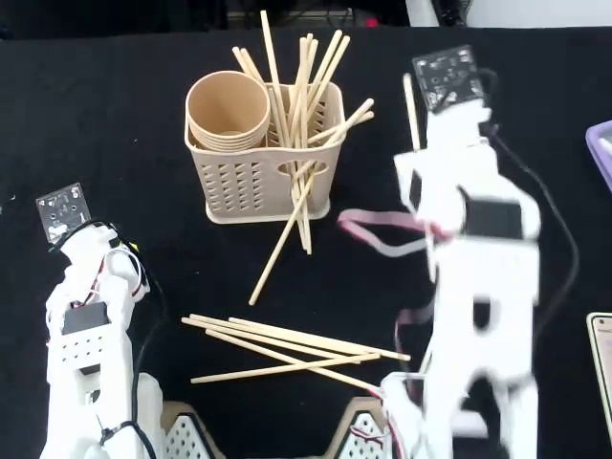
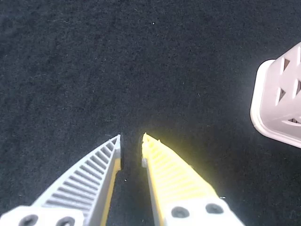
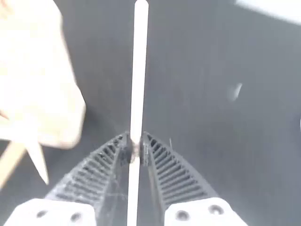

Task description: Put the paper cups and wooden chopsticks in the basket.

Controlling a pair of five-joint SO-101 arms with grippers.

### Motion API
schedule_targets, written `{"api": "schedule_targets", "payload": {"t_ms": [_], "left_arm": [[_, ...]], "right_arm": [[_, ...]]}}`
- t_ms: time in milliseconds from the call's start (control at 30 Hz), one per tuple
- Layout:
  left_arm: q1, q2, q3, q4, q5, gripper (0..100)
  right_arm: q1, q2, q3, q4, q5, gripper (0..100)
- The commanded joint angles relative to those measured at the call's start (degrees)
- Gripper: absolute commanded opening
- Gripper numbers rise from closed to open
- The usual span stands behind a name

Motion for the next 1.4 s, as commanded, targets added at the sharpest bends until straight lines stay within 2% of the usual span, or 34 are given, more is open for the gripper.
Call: {"api": "schedule_targets", "payload": {"t_ms": [0,167,300,533,767,1133,1367], "left_arm": [[-0.31,-1.32,-0.57,-0.88,-0.09,8],[-0.31,-1.32,-0.57,-0.79,-0.09,8],[-0.31,-1.32,-0.57,-0.79,-0.09,8],[-0.4,-1.32,-0.57,-0.79,-0.09,8],[-0.48,-1.32,-0.57,-0.79,-0.09,8],[-0.48,-1.32,-0.57,-0.79,-0.09,8],[-0.48,-1.32,-0.57,-0.79,-0.09,8]], "right_arm": [[-8.0,-14.55,0.4,-4.84,-5.19,1.1],[-17.23,-24.57,5.76,-22.95,-8.7,1.1],[-22.24,-25.45,9.01,-35.43,-13.54,1.1],[-23.82,-16.84,14.9,-57.85,-14.33,1.1],[-23.21,-7.43,15.6,-59.25,-14.24,1.1],[-14.33,-1.98,15.16,-59.6,-14.24,1.1],[-13.71,2.33,15.25,-64.7,-14.15,1.1]]}}
